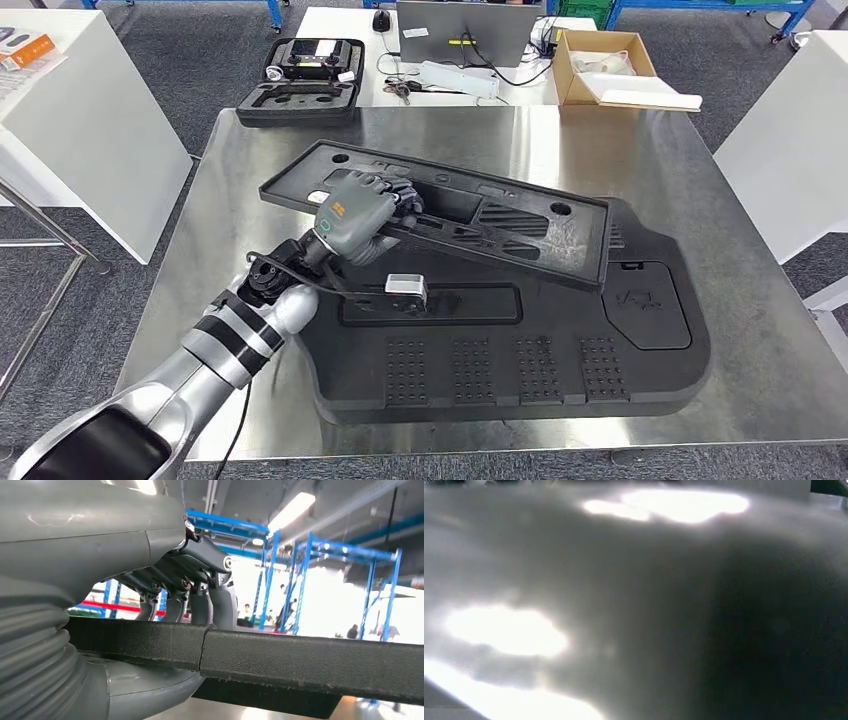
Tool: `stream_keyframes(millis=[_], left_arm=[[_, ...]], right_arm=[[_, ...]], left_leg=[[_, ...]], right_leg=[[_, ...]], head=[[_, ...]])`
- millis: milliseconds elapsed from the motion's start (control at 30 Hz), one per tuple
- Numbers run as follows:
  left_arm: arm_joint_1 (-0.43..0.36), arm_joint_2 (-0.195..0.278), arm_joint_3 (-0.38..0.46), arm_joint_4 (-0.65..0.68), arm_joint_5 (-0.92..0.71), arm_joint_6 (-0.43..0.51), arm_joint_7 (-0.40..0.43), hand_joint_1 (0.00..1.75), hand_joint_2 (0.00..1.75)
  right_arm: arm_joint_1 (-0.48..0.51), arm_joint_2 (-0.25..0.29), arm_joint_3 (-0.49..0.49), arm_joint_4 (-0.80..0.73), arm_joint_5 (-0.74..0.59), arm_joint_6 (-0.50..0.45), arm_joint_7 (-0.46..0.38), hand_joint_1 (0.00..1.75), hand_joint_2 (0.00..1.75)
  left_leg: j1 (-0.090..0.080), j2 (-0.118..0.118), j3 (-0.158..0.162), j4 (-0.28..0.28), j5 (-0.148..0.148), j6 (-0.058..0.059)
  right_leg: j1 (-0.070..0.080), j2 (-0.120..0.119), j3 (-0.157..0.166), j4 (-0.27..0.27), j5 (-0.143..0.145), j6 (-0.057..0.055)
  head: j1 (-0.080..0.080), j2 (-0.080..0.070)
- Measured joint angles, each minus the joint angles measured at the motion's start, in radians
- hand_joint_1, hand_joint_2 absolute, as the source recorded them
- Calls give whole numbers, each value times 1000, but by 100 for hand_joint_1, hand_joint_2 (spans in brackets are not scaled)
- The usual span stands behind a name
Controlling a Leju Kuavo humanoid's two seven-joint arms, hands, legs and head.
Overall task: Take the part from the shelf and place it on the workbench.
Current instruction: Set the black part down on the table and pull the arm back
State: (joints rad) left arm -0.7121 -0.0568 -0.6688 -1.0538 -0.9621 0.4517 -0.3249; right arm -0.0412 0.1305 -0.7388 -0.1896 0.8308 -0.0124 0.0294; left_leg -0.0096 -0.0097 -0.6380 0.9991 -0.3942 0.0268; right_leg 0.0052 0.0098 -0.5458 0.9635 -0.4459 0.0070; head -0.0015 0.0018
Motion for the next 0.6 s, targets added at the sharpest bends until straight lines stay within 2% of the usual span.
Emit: stream_keyframes(millis=[233, 600], left_arm=[[-32, -6, -51, 47, -84, -36, 48, 175, 175], [-70, -24, -115, 96, -148, -119, 82, 175, 175]], right_arm=[[0, -1, -2, 0, -4, 2, 0, 0, 0], [1, -1, -5, 0, -9, 5, -4, 0, 0]], left_leg=[[-2, 1, 0, 0, 2, 6], [1, 1, 1, 0, 3, 6]], right_leg=[[-1, 0, -1, -1, 4, 6], [1, 0, 0, 0, 4, 6]], head=[[0, 0], [-1, 0]])
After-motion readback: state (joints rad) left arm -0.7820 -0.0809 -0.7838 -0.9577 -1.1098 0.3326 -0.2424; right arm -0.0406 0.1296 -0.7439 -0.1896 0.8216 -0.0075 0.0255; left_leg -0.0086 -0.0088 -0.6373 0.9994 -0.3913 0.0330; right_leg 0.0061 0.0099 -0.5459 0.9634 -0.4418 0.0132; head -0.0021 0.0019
